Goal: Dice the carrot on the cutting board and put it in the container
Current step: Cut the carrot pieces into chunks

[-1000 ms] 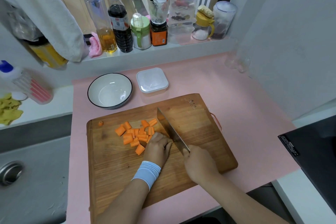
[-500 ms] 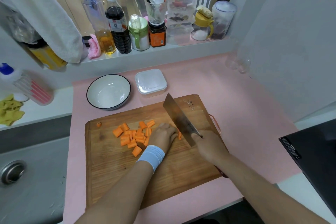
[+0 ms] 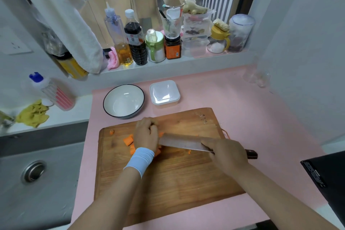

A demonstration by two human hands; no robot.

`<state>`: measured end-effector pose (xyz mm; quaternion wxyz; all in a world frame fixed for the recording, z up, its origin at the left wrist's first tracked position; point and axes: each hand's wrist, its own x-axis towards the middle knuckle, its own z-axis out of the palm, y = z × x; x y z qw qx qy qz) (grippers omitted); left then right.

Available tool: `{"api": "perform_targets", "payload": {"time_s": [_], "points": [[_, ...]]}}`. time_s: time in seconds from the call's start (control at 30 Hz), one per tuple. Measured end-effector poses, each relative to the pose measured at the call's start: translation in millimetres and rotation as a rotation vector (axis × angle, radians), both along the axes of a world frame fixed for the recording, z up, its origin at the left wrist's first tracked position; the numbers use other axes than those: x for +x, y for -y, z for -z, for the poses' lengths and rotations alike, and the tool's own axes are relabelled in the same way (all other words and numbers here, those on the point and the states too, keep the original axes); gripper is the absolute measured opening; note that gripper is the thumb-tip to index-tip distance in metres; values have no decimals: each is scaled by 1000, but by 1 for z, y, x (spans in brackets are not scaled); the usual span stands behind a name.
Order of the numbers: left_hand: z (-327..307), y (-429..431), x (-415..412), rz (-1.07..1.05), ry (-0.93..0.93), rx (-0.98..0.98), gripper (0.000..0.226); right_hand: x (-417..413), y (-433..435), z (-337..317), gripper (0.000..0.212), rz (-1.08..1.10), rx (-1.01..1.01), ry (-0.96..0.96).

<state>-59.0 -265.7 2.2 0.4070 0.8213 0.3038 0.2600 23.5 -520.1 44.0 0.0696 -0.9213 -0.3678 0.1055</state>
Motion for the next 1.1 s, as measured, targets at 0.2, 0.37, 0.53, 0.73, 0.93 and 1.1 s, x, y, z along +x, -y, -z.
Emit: {"api": "perform_targets", "payload": {"time_s": [0.2, 0.37, 0.53, 0.73, 0.93, 1.1], "points": [[-19, 36, 28, 621, -485, -123, 32, 10, -5, 7, 23, -96, -14, 59], [-17, 49, 51, 726, -597, -57, 36, 13, -2, 6, 18, -180, -2, 77], [-14, 38, 50, 651, -614, -44, 40, 16, 4, 3, 16, -174, 38, 45], [-9, 9, 16, -55, -79, -97, 33, 15, 10, -6, 38, 27, 62, -136], [14, 37, -4, 317, -625, 153, 8, 19, 1, 7, 24, 317, 136, -435], [21, 56, 14, 439, -712, 403, 14, 18, 1, 12, 28, 371, 226, -536]]}}
